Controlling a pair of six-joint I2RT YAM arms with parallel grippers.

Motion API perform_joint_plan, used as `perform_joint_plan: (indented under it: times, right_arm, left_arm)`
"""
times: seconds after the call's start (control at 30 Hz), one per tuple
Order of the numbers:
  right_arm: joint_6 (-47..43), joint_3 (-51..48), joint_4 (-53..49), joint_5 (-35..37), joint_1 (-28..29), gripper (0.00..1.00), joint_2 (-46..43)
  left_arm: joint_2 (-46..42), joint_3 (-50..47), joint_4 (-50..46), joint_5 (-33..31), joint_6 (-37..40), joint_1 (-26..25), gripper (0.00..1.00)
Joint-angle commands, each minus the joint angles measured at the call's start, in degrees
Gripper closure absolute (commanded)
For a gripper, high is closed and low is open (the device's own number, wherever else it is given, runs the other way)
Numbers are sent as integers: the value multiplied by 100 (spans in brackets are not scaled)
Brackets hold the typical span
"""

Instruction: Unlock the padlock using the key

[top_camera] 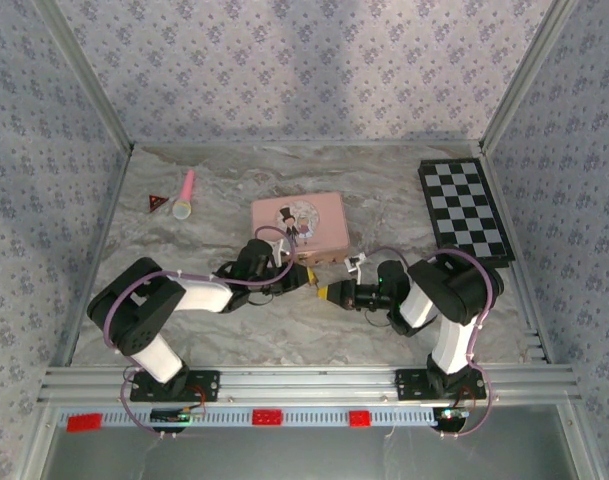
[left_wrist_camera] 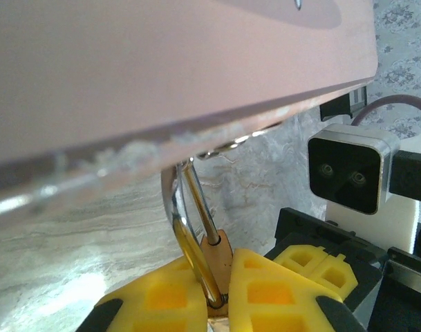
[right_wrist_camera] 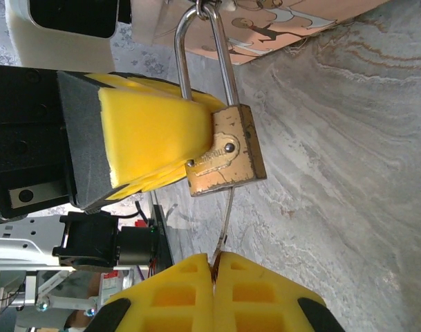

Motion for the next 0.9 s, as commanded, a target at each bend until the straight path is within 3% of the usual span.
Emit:
perform_joint_plan:
  times: [0.0,0.87]
  right_arm:
    - [26,0,148,-87,-26,100,-104]
    - [184,26,150,-35,-81,100,-406]
  left_arm:
    - [-9,57,983,308,-104,60,100]
    - [64,-65,1793,641,-665,73,100]
